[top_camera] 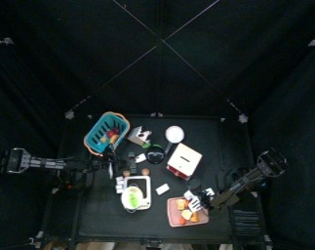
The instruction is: Place rice on plate
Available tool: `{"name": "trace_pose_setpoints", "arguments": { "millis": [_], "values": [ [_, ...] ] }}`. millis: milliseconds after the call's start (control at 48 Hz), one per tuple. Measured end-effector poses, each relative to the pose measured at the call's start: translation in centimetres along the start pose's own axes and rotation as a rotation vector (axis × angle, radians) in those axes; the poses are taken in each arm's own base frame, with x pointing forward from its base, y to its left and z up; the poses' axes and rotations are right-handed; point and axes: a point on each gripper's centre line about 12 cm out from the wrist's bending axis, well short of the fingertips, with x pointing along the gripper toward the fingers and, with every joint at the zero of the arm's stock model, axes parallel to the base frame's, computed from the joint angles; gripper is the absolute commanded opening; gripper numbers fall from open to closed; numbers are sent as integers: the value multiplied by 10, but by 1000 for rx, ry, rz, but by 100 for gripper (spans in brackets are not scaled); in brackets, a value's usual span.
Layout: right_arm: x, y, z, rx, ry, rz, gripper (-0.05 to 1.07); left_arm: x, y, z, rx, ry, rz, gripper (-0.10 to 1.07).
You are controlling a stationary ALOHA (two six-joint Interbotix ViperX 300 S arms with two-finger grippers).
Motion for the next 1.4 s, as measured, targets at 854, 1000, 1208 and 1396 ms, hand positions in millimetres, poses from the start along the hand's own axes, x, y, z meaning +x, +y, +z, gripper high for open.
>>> {"name": "trace_pose_setpoints", "arguments": {
  "millis": [854, 1000, 1208, 1396],
  "values": [
    [25, 3, -55, 318, -79, -219, 70, -11, -5, -2, -21, -14, -28, 56],
    [34, -1, -57, 319, -69, -224, 71, -11, -4, -3, -21, -12, -28, 56],
    [42, -1, -54, 324, -49, -196, 79, -11, -5, -3, -22, -10, -29, 56],
    [43, -1, -51, 326, -50, -197, 89, -11, -5, -4, -22, -2, -29, 56]
  ]
}}
